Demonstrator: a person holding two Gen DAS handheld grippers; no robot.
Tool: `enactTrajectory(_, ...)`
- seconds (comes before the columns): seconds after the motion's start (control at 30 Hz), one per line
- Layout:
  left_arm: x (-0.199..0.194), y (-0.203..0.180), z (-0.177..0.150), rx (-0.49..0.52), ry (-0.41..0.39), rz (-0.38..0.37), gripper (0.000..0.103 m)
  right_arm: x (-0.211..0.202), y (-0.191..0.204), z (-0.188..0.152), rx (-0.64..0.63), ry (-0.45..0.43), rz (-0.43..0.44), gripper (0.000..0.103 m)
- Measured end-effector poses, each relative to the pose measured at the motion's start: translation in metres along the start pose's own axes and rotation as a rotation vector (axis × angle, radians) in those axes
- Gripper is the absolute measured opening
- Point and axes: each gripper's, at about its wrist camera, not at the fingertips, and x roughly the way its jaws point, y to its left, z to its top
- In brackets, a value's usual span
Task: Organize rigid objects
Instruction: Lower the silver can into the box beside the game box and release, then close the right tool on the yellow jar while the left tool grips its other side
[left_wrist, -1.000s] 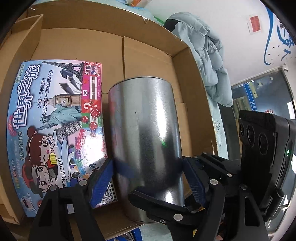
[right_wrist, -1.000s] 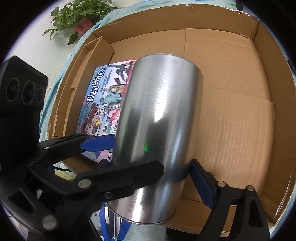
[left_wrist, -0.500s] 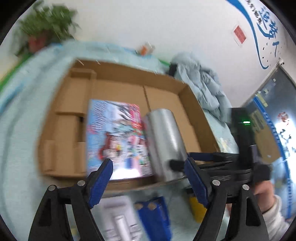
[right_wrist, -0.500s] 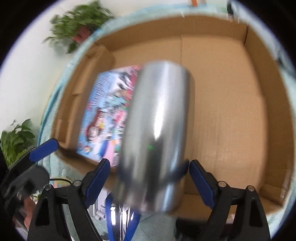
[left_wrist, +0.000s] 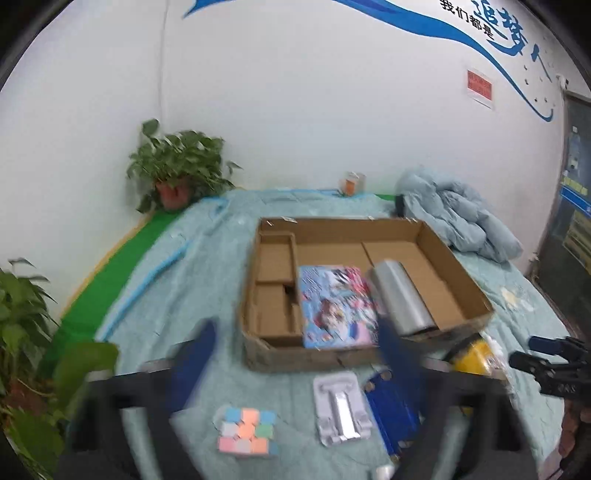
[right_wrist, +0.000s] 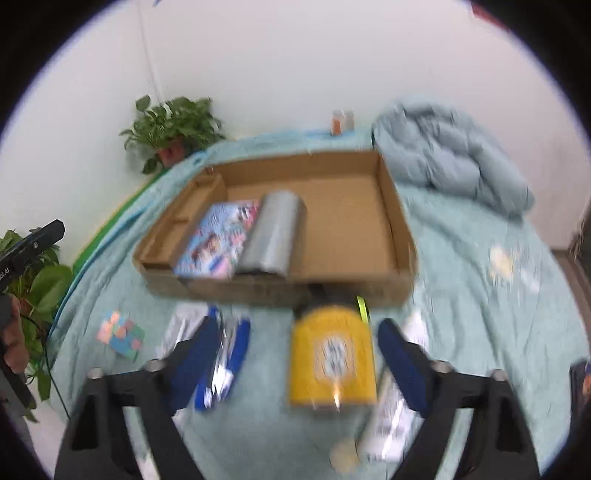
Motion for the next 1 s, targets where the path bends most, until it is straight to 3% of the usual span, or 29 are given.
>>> enactTrajectory(0.03,0.006,-0.003,-0.009,-0.025,0.061,-0.033,0.0,0.003,-0.003,-0.003,0.015,0.027,0.003,0.066)
enactTrajectory(0.13,0.015,-0.014,-0.033,-0.074,0.119,-0.11,0.009,0.012,-0.017,-0.01,0.043,0.063,0.009,0.068)
enactTrajectory(0.17,0.021,-0.022,-0.041,-0.073,0.143,-0.126,0.039,0.018,-0.019,-0.009,0.044,0.09,0.014,0.071)
enactTrajectory(0.2,0.024,-0.028,-0.047,-0.085,0.166,-0.134,0.09,0.02,-0.024,-0.011,0.036,0.116,0.016,0.076)
enactTrajectory(0.23,0.025,-0.03,-0.051,-0.106,0.173,-0.137,0.103,0.024,-0.025,-0.012,0.023,0.128,0.013,0.078)
enactTrajectory(0.47,0.054,-0.054,-0.058,-0.174,0.258,-0.301,0.101,0.06,-0.05,-0.011,0.054,0.271,0.06,0.077)
enactTrajectory(0.53,0.064,-0.064,-0.056,-0.17,0.298,-0.351,0.101,0.058,-0.048,-0.013,0.012,0.272,0.055,0.077)
enactTrajectory(0.6,0.077,-0.071,-0.051,-0.161,0.334,-0.395,0.101,0.057,-0.053,-0.015,0.019,0.285,0.112,0.076)
enactTrajectory(0.7,0.093,-0.089,-0.051,-0.156,0.394,-0.472,0.101,0.061,-0.065,-0.017,0.068,0.307,0.173,0.062)
enactTrajectory(0.8,0.11,-0.103,-0.05,-0.192,0.424,-0.569,0.101,0.068,-0.074,-0.02,0.112,0.318,0.226,0.056)
enactTrajectory(0.9,0.123,-0.119,-0.048,-0.215,0.451,-0.666,0.101,0.066,-0.063,-0.022,0.066,0.298,0.227,0.056)
enactTrajectory(1.0,0.142,-0.137,-0.049,-0.223,0.496,-0.707,0.1,0.068,-0.056,-0.025,0.091,0.298,0.254,0.056)
